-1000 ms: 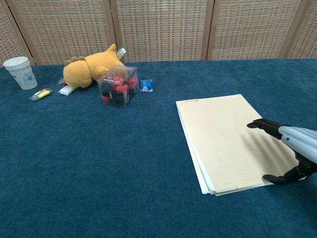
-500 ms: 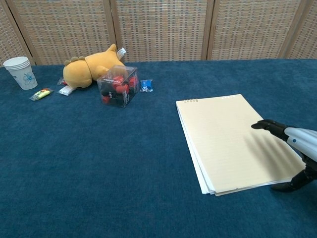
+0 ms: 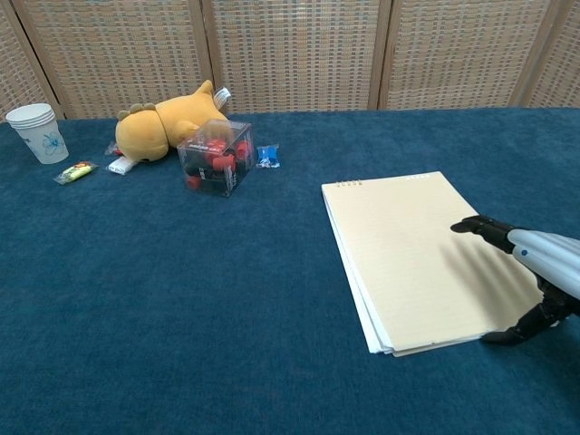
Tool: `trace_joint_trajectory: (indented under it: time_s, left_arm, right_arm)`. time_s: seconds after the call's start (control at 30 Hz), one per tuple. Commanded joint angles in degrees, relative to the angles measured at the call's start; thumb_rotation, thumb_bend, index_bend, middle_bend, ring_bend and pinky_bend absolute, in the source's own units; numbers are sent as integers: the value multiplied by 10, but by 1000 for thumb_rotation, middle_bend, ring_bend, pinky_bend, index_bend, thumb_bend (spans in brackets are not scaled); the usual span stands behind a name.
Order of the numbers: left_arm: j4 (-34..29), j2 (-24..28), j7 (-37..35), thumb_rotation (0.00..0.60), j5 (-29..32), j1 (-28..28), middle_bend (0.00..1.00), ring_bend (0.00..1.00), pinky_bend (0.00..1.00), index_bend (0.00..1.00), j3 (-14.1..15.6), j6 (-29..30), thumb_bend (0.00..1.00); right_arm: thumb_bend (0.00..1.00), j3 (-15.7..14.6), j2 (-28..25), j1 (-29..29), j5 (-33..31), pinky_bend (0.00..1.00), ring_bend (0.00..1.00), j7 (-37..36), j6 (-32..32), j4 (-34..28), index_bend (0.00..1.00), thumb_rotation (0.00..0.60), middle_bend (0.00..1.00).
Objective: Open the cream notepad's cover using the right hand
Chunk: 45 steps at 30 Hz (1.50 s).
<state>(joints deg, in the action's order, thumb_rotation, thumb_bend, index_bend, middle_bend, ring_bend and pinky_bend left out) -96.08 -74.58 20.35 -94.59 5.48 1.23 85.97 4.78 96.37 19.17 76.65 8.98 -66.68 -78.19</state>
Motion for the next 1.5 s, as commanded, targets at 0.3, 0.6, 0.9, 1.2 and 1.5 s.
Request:
trace_joint_trajectory:
  time_s: [0.3,0.6,0.9,1.2,1.5]
  left_arm:
    - [1,0,-2,600,0,0,0,0,0,0,1,0,0]
    - [0,-1,1,600,-1,0,0,0,0,0,2,0,0]
    - [1,-2,1,600,1,1,0,0,0,0,1,-3,0]
    - [1,-1,1,600,2,1,0,0,0,0,2,-4,0]
    - [2,-2,0,600,1,1,0,0,0,0,3,-5,0]
  right_arm:
    - [423,15,34,8,22,0,0,-25,-30,64,132,600,0]
    - [425,22,43,12,43,0,0,-66,-51,83,139,600,0]
    - [314,38,40,26,44,0,0,-66,-52,72,139,600,0]
    - [216,58,39,41,20,0,0,-56,-34,64,139,600,0]
    - [377,73,54,56,7,0,0,-64,-23,93,140,600,0]
